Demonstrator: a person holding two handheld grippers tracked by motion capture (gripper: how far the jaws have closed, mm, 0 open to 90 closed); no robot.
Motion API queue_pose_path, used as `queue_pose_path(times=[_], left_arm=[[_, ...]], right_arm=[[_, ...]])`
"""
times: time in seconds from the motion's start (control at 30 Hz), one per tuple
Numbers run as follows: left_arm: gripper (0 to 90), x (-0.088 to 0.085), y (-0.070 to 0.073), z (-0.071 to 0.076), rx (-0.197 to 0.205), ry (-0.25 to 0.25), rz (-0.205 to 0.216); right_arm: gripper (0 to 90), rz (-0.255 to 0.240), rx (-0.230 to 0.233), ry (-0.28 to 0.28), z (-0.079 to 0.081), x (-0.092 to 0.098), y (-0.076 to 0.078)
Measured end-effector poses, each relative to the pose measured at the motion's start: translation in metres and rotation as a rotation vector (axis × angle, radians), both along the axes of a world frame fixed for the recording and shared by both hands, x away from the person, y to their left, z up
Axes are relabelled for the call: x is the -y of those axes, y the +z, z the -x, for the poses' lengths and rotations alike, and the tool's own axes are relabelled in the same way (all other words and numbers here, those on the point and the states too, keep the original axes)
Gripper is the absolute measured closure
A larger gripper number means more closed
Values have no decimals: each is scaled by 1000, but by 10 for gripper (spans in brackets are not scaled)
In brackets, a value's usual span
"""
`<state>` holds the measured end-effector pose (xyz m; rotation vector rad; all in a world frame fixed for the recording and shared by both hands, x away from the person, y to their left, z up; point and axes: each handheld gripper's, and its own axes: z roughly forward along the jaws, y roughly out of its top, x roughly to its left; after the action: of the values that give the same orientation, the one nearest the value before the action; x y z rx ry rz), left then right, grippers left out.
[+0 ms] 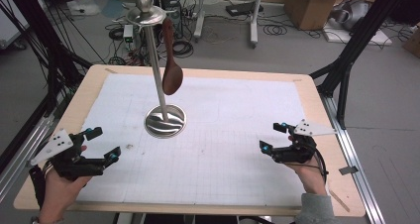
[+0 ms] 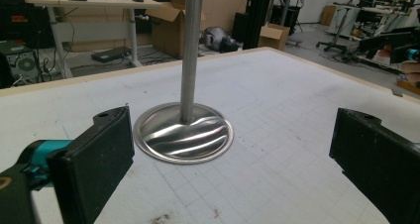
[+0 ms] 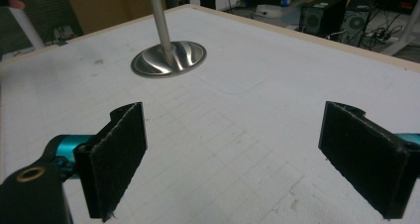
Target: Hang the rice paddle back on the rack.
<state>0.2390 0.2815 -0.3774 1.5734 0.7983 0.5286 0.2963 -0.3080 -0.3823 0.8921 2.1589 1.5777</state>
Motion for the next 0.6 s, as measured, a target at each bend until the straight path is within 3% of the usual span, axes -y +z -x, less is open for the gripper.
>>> queue_pose_path(times=[0.27, 0.6], left_arm=[[40, -3, -5, -2, -2, 12, -9], [40, -6, -8, -4, -9, 23, -21]], right_arm=[[102, -25, 5, -3, 5, 11, -4], [102, -22, 5, -86, 9, 24, -13]])
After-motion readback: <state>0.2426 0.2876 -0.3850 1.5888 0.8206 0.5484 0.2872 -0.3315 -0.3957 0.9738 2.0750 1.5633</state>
